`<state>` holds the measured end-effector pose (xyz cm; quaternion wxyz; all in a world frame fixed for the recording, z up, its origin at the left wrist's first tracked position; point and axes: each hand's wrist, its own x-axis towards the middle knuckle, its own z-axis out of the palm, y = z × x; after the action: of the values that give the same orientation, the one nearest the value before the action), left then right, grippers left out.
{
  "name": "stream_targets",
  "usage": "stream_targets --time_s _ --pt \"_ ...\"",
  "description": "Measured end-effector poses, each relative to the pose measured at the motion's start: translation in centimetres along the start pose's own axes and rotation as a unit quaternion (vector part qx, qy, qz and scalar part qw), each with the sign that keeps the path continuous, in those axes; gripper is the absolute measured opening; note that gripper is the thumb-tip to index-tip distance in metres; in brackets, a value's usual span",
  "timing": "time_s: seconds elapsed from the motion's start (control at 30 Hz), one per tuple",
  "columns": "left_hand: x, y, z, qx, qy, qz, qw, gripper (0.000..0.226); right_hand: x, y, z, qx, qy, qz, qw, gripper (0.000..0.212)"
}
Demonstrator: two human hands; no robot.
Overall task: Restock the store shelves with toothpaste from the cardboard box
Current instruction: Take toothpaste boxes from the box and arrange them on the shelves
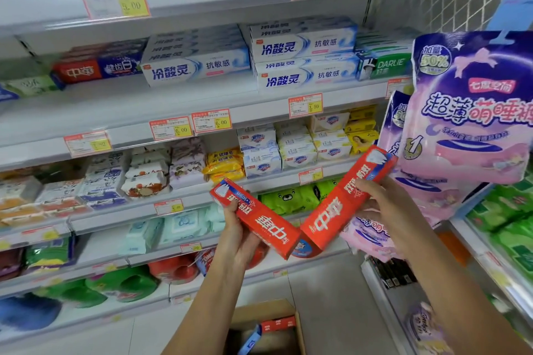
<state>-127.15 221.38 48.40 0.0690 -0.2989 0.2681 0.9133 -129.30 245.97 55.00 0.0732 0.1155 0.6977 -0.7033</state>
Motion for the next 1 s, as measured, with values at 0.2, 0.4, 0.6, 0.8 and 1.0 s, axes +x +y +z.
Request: stream_targets --time_s 0.2,0.4,0.6,0.8,1.0 --pt "0.2 0.5 -0.9 0.086 -0.042 -0.060 0.994 0.044 0.1 -0.2 -1.2 0.015 -0.009 -0.022 1.000 0.023" --pt "-0.4 3.1 -0.2 0.479 -0.124 -0.140 0.857 0.017 0.0 0.7 -1.6 -0.006 -0.029 0.002 1.000 0.026" --pt "0.6 5.4 0.6 0.587 -0.205 -0.141 0.770 0.039 -1.0 2.1 -0.9 0.012 -0.074 0.055 0.996 0.025" --pt "0.9 5.0 0.7 0.558 -0.252 -0.132 0.780 0.074 -2.5 2.8 0.4 0.016 -0.129 0.066 0.989 0.037" --pt "0.4 3.6 0.9 0.537 -0.244 -0.123 0.798 0.090 -3.5 2.7 1.8 0.050 -0.171 0.069 0.982 0.040"
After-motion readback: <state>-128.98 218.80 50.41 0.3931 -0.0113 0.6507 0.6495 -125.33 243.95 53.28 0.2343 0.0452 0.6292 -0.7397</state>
